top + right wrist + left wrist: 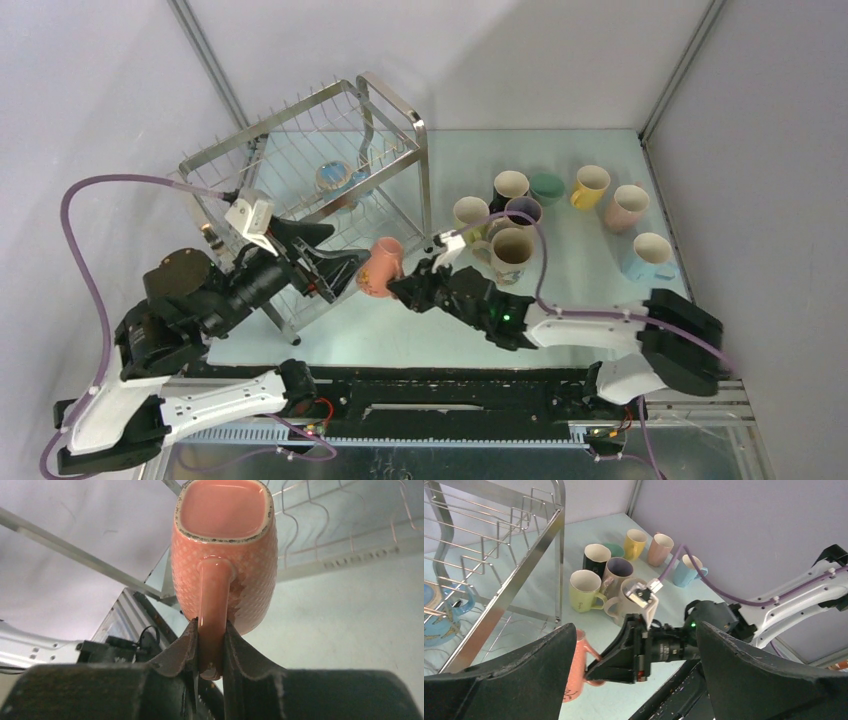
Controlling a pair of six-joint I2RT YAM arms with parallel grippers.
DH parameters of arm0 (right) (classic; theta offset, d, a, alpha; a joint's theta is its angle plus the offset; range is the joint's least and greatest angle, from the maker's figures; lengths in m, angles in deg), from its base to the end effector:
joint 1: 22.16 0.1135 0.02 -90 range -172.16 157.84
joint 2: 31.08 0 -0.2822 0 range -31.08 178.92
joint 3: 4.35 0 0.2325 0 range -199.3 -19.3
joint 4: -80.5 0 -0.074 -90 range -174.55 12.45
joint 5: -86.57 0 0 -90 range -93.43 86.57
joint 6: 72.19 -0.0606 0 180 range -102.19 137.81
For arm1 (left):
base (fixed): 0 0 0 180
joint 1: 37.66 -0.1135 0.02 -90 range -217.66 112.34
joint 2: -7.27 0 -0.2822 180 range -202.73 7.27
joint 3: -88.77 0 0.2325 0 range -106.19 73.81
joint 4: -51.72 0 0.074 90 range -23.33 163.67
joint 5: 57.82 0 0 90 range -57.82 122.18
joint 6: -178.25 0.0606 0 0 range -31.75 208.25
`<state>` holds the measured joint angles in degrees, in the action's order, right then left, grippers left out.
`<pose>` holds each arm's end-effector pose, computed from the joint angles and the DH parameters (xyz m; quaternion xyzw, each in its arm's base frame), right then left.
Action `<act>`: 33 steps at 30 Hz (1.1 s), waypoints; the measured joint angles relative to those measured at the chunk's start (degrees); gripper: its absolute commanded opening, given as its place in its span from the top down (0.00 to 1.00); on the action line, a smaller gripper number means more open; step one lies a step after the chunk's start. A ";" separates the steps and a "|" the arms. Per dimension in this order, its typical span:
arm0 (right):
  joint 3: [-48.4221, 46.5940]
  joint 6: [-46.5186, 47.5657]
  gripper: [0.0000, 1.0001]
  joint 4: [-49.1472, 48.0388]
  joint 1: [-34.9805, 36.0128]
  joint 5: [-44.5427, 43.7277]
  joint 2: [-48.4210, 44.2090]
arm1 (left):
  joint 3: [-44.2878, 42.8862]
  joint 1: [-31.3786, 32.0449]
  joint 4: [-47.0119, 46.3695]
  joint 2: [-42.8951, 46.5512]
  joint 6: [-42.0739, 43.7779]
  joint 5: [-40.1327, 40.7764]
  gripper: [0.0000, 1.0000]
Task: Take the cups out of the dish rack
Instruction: Unload the cup from the dish rack.
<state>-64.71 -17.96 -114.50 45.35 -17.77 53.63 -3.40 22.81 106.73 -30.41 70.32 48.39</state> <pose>0.1427 0.3054 0.2771 -0.1292 0.7497 0.4444 0.4731 0.0462 -0.0473 0.4741 0.1626 0.6913 -0.3628 0.6033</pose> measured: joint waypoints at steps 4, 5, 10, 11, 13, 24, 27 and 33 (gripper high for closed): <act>6.38 -4.42 1.00 4.39 -0.17 0.00 -10.60 | 1.68 1.29 -2.60 -0.94 0.24 0.09 0.04; 7.69 -5.42 1.00 5.57 -0.31 0.02 -13.57 | 2.03 1.84 -3.50 -1.33 0.44 0.17 0.04; 10.62 -10.45 1.00 12.55 -2.29 0.83 -28.15 | 3.69 4.22 -7.89 -3.72 1.64 1.42 0.05; 10.62 -11.43 1.00 14.05 -3.10 1.36 -30.95 | 4.22 4.57 -9.09 -4.33 2.01 1.66 0.06; 10.62 -13.55 1.00 16.72 -5.27 2.12 -36.09 | 5.11 4.96 -10.97 -5.40 2.67 1.79 0.07; 10.62 -27.82 1.00 27.85 -20.24 9.99 -56.33 | 12.41 5.25 -25.00 -8.61 11.08 2.73 0.29; 10.62 -31.26 1.00 28.74 -22.47 12.15 -58.38 | 15.10 5.27 -28.98 -8.85 14.53 1.99 0.33; 10.62 -37.42 1.00 27.19 -25.46 16.72 -58.88 | 17.79 5.31 -34.82 -9.86 21.42 -0.20 0.34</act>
<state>-54.09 -55.38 -87.31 19.89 -1.05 -5.26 14.39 28.12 71.91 -40.26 91.74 48.19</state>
